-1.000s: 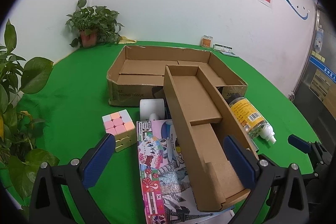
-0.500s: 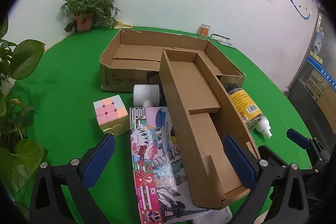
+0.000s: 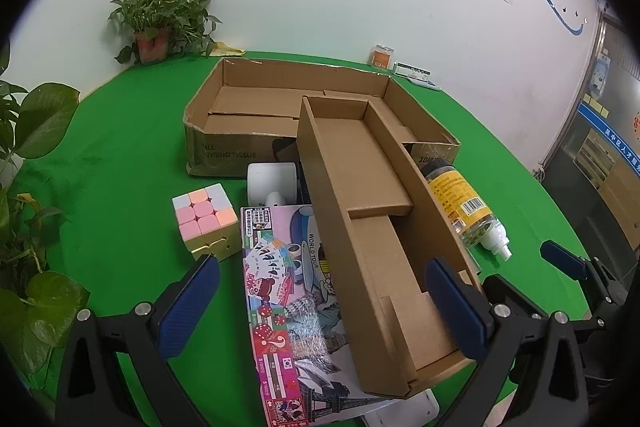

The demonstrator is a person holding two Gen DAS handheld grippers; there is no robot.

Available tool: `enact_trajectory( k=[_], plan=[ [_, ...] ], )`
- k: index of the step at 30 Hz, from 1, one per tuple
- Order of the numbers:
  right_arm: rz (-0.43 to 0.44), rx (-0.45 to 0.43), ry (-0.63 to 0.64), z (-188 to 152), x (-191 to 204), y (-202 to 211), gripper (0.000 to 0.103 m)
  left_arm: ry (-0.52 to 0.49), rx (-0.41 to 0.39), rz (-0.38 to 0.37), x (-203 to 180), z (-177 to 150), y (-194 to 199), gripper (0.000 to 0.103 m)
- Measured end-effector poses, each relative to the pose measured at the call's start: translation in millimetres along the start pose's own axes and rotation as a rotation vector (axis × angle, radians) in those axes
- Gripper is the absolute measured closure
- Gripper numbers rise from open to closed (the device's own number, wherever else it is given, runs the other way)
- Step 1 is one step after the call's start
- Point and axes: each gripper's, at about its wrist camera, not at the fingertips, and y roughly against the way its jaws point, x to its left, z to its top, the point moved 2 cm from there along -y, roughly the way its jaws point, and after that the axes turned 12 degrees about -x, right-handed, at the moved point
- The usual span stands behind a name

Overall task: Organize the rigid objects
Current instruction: 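Move the right tool toward the long narrow cardboard tray, then grasp the narrow cardboard tray wall with the right tool and lift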

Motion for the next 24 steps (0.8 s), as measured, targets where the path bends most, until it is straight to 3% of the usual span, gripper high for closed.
enact_trajectory(
  k=[12,18,20,22,24],
  plan=[
    [0.044,-0.019,-0.012,8.5,5.5,5.0,0.001,0.033,0.032,-0.030,3.8,-0.7,-7.4,0.004],
    [0.114,-0.009,0.008,19.6,19.6,4.1,0.002,0.074,0.081,-0.070,9.0,-2.1,-19.2,0.027],
    [0.135,0.010,0.033,21.6,28.5,-0.1,0.012,0.084,0.102,-0.090,9.8,-4.5,-23.2,0.031],
    [0.139,0.036,0.042,20.5,36.1,-3.9,0.022,0.107,0.131,-0.113,11.0,-8.8,-28.1,0.045],
    [0.142,0.064,0.057,17.0,43.7,-8.3,0.042,0.141,0.165,-0.171,11.5,-12.9,-32.9,0.054]
  ],
)
